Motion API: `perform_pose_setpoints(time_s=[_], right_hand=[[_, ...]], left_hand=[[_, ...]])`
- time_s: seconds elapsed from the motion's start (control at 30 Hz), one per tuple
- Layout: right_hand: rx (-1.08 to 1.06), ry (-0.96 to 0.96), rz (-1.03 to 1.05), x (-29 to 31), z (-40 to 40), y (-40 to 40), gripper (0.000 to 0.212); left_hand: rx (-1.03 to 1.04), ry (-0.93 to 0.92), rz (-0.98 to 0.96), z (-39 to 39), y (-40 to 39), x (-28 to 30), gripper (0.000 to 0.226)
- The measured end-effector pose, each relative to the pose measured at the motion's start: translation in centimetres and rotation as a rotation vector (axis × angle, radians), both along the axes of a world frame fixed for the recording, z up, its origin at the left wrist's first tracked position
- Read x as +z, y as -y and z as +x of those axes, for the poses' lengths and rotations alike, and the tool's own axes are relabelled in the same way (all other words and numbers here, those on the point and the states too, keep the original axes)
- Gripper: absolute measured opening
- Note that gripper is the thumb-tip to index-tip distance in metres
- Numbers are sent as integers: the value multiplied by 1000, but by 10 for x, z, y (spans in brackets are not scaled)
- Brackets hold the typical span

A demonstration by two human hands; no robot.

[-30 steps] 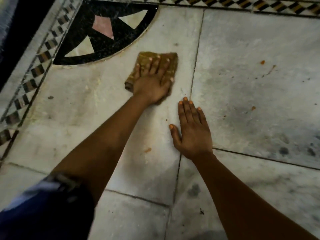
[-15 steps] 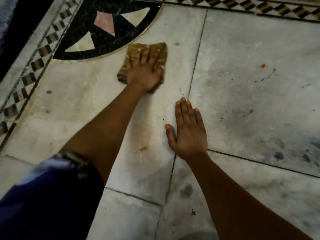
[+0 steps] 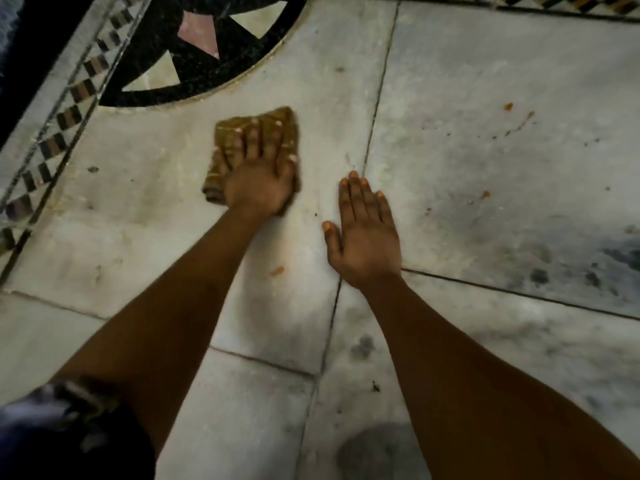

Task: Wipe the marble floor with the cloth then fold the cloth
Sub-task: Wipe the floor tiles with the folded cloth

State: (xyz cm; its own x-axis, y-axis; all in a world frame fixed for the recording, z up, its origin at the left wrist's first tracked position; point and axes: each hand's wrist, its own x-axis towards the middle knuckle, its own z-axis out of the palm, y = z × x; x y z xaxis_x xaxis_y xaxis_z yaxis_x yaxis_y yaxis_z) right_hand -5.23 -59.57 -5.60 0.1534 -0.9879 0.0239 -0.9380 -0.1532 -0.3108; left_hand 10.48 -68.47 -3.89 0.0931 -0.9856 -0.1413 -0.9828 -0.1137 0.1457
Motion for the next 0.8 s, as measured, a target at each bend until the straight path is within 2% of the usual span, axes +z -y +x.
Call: perform_pose_setpoints(time_s=[0.1, 0.2, 0.3, 0.47, 0.53, 0.67, 0.8], right_hand=[[0, -1, -5, 3, -1, 2, 67], [28, -35, 26, 4, -2, 1, 64], [34, -56, 54, 6, -5, 2, 57], [69, -11, 132, 11, -6, -16, 56], [63, -26, 135, 9, 1, -37, 58], [63, -73, 132, 8, 4, -63, 61], [116, -109, 125, 8, -4, -70, 69]], left_hand=[[-186, -2, -26, -17, -62, 1, 61], [-301, -2, -51, 19, -118, 4, 61], [-234, 26, -49, 55, -128, 7, 64], [54, -40, 51, 23, -99, 8, 56], [8, -21, 47, 12, -115, 6, 57], [-270, -23, -20, 17, -195, 7, 65], [-250, -10, 19, 57, -228, 16, 61]])
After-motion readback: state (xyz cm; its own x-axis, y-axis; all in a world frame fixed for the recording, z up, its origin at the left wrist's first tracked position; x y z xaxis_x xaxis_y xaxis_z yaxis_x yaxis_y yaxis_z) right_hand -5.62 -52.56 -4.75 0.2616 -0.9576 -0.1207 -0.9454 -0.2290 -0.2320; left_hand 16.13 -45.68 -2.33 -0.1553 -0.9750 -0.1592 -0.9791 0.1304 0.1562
